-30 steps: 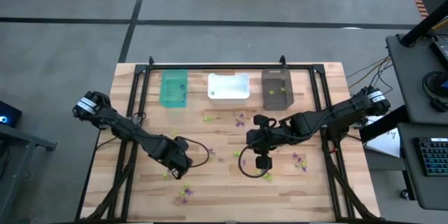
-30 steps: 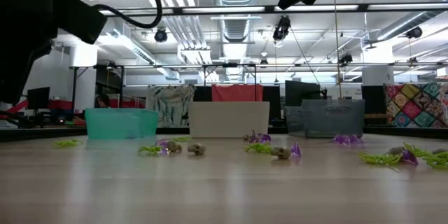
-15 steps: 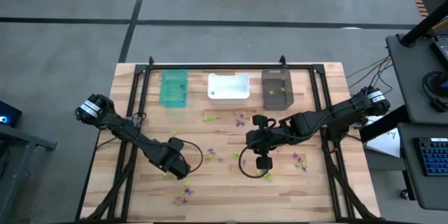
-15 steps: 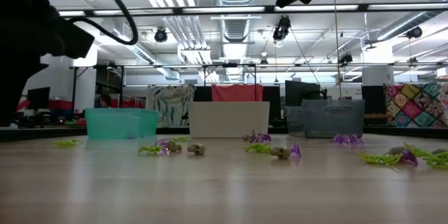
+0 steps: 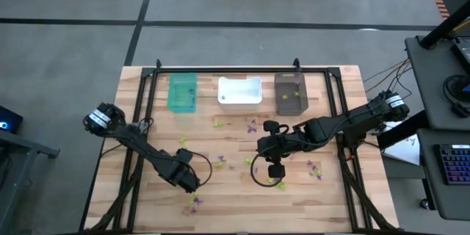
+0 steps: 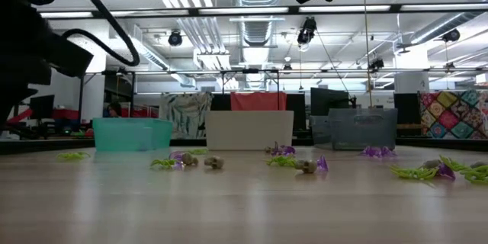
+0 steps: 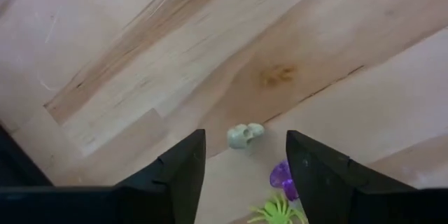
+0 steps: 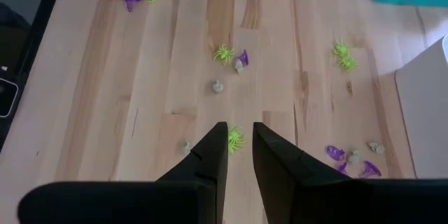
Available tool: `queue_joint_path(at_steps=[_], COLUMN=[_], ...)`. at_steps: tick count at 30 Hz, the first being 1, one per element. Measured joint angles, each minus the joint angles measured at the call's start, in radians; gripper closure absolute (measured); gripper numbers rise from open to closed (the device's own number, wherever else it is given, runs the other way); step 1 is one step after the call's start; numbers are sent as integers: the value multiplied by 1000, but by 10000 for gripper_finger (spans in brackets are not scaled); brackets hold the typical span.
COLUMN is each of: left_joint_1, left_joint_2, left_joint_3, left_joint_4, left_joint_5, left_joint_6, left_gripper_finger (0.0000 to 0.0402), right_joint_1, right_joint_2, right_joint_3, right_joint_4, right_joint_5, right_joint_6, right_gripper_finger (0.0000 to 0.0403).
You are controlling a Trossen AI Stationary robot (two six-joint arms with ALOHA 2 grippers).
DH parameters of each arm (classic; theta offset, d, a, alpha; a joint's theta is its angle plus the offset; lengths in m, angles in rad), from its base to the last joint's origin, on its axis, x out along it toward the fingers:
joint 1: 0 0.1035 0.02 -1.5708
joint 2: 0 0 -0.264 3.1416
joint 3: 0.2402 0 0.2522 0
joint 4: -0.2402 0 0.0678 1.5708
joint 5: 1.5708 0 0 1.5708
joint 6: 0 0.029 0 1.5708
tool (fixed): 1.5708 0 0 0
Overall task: Sort Halloween decoration
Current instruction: Put the white skull toy into the white bin
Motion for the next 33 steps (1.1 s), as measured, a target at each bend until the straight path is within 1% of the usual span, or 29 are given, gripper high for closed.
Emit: queue_joint_path(at_steps=[7,15,26,33], left_joint_1=[-1,-1,0,-1], left_joint_2=[48,60,59,56], left_joint_3=[0,2,1,5], left_joint_4=[3,7,35,35], left_joint_5=[0,-1,-3,-15], left_joint_6=[0,0,16,33], left_gripper_finger=[237,253,321,334], right_joint_1=[0,0,0,0], right_joint_2=[0,0,0,0], right_joint_3=[0,0,0,0], right_joint_4=[6,23,23,23], right_joint_5=[0,0,0,0], right_joint_6=[-4,-10,-12,-12], right_gripper_finger=[346,346,346,346])
